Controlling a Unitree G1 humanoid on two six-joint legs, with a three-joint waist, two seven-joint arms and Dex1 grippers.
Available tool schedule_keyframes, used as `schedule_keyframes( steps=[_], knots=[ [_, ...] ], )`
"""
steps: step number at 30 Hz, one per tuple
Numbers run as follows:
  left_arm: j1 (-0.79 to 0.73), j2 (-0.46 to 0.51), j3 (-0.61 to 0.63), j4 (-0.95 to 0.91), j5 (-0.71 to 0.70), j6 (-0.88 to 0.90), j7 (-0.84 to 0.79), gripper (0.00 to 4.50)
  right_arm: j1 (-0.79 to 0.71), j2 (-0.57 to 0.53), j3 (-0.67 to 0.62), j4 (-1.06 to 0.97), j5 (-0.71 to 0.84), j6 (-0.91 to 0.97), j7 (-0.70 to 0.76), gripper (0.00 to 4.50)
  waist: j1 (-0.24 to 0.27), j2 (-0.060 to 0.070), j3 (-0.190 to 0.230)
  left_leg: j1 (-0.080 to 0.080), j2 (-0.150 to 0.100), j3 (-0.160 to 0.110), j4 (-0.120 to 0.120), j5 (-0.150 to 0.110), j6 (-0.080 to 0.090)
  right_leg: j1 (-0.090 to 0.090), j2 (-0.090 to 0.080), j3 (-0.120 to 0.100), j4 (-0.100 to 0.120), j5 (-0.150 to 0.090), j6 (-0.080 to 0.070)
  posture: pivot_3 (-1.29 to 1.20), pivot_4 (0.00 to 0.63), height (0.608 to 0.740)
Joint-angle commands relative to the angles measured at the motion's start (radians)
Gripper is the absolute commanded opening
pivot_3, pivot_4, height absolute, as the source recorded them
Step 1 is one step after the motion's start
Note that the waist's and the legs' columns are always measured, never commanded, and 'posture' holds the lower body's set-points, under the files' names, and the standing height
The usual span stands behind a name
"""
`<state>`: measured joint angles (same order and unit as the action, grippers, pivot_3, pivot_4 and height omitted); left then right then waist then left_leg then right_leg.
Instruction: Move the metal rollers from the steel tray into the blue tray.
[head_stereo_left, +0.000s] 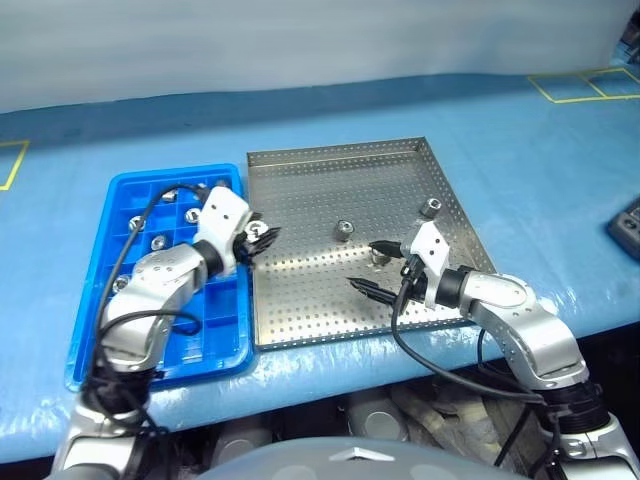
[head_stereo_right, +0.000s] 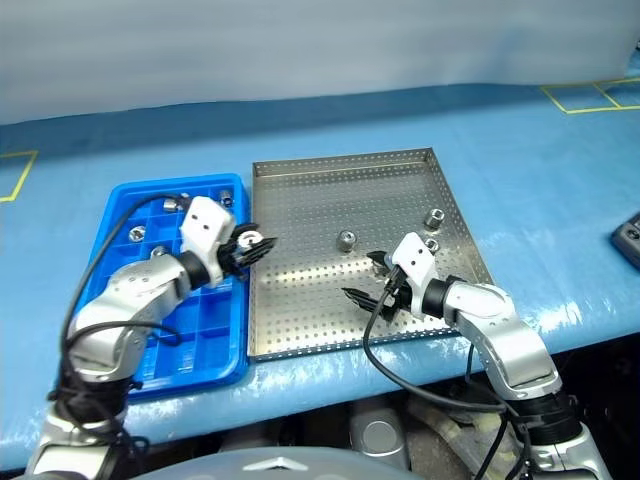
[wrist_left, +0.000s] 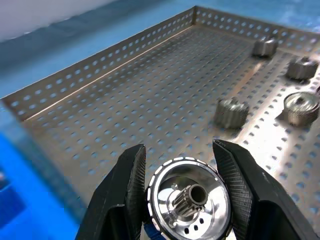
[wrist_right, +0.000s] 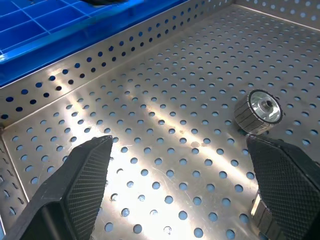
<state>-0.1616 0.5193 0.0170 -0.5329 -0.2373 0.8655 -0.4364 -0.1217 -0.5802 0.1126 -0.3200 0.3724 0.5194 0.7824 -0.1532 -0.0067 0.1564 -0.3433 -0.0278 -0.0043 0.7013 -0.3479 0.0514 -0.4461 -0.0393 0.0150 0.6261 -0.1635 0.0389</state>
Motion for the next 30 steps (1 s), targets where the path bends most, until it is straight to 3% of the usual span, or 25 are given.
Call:
schedule_keyframes(
  steps=[1,10,18,24,30],
  knots=[
    [0.083,0.041,0.16,-0.177,0.03,0.08,0.068,1.88,-0.049,0.007,0.022,0.017,0.003,-0.045,0.055,4.5,0.02,-0.001,0.001,0.0,0.0,0.0,0.0,0.0,0.0,0.0,0.0,0.0,0.0,0.0,0.0,-0.11,0.15,0.74],
    [0.335,0.034,0.398,-0.499,0.009,0.335,0.119,1.88,-0.159,0.015,0.093,0.126,-0.027,-0.087,0.161,4.5,0.127,-0.002,0.001,-0.001,-0.001,-0.002,0.0,0.0,-0.001,0.0,-0.002,-0.004,-0.001,-0.001,-0.002,0.02,0.15,0.74],
    [0.661,0.053,0.507,-0.514,-0.202,0.164,0.262,1.88,-0.218,0.042,0.141,0.196,-0.049,-0.105,0.229,4.5,0.171,-0.002,0.001,-0.001,-0.001,-0.006,-0.001,0.001,-0.003,0.002,-0.004,-0.008,-0.001,-0.007,-0.012,0.12,0.15,0.74],
    [0.749,0.045,0.453,-0.514,-0.282,0.105,0.409,1.88,-0.262,0.062,0.165,0.238,-0.06,-0.116,0.271,4.5,0.196,-0.002,0.001,-0.001,-0.001,-0.009,-0.001,0.002,-0.005,0.003,-0.004,-0.011,-0.001,-0.007,-0.013,0.15,0.15,0.74],
    [0.735,0.045,0.431,-0.514,-0.302,0.132,0.475,1.88,-0.266,0.069,0.166,0.238,-0.068,-0.117,0.277,4.5,0.2,-0.003,0.0,-0.002,-0.001,-0.013,-0.001,0.003,-0.006,0.004,-0.004,-0.015,-0.001,-0.008,-0.014,0.15,0.15,0.74]
  ],
)
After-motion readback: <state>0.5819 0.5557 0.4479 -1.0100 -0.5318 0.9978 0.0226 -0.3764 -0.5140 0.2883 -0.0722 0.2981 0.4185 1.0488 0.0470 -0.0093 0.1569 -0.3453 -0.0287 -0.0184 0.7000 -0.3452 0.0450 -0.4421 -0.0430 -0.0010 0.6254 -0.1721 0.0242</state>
